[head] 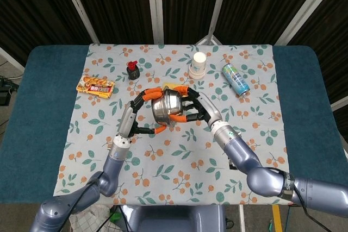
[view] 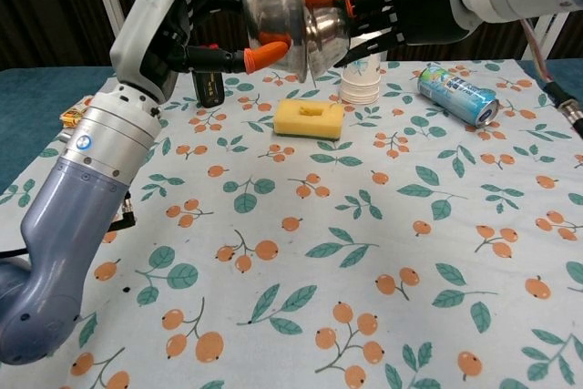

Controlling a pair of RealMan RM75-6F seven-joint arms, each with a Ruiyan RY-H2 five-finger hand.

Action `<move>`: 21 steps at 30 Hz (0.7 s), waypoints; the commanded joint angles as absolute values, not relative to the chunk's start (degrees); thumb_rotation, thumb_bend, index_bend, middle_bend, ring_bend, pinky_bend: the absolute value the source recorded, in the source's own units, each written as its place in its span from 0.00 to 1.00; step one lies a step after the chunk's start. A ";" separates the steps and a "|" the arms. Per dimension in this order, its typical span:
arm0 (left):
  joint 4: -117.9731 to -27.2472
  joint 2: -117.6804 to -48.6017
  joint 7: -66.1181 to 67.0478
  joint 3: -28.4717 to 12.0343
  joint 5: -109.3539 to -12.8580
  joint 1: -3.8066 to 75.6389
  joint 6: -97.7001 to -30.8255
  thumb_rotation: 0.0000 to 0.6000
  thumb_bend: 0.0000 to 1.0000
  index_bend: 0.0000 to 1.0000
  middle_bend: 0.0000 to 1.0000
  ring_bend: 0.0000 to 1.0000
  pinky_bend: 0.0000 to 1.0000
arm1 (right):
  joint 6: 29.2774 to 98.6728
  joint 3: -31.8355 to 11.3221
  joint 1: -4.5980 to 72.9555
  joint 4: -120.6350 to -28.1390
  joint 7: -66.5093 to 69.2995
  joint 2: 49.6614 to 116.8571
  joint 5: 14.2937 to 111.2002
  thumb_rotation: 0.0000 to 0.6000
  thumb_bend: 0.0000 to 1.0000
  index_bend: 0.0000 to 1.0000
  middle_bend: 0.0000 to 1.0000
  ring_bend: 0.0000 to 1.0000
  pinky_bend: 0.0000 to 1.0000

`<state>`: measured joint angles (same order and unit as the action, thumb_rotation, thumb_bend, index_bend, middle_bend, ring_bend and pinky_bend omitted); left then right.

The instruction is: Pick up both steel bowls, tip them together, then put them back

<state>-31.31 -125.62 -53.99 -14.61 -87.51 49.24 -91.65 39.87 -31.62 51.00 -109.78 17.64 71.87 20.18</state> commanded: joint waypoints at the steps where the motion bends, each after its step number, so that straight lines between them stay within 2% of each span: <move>1: -30.60 -126.10 -54.66 -14.54 -87.37 49.29 -91.37 1.00 0.10 0.40 0.25 0.20 0.42 | 37.55 -32.07 50.57 -110.31 19.69 70.15 19.22 1.00 0.21 0.42 0.28 0.45 0.47; 10: -30.38 -126.67 -55.56 -14.58 -87.18 49.78 -90.79 1.00 0.10 0.40 0.24 0.19 0.42 | 37.48 -31.74 50.50 -112.15 21.36 69.08 20.63 1.00 0.21 0.42 0.28 0.45 0.47; 21: -30.90 -126.00 -55.90 -14.83 -87.56 49.08 -94.22 1.00 0.10 0.40 0.24 0.19 0.42 | 40.13 -30.80 50.21 -111.30 22.04 68.20 22.44 1.00 0.20 0.42 0.28 0.45 0.47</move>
